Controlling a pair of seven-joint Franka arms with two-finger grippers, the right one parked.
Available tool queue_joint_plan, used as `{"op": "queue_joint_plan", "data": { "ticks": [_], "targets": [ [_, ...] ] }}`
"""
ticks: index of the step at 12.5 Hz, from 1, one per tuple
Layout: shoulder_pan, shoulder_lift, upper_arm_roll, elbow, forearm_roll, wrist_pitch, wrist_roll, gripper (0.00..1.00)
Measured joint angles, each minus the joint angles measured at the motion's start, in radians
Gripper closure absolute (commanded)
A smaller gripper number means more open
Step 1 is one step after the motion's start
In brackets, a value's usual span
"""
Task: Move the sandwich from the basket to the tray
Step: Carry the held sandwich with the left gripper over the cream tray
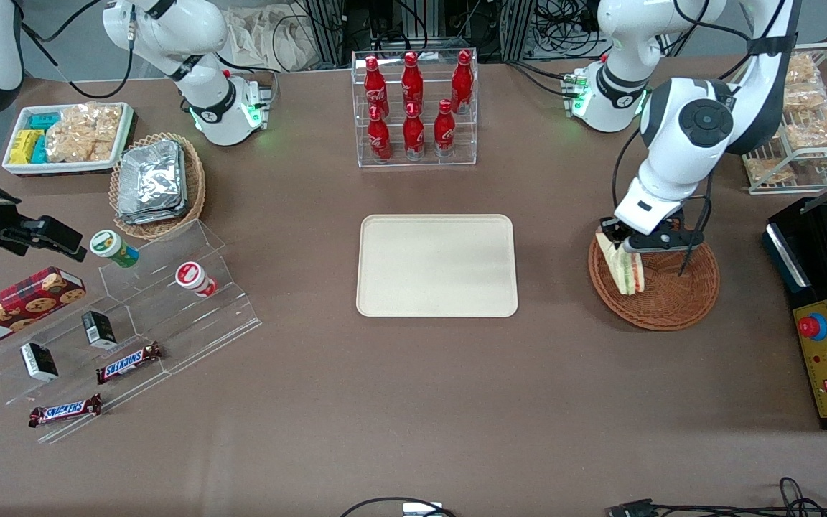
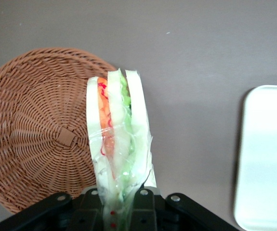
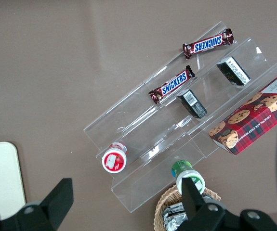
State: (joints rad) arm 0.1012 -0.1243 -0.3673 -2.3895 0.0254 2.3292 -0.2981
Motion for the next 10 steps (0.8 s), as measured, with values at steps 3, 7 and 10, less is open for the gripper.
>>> {"op": "queue_joint_plan", "data": {
  "ticks": [3,7,10],
  "targets": [
    [0.000,0.006,-0.061,0.116,0.000,-0.134,-0.037,1.00],
    [-0.002,0.027,-0.179,0.190,0.000,-0.176,-0.113,1.00],
    [-0.003,0.050,-0.246,0.207,0.000,-0.176,-0.131,1.00]
  ]
}}
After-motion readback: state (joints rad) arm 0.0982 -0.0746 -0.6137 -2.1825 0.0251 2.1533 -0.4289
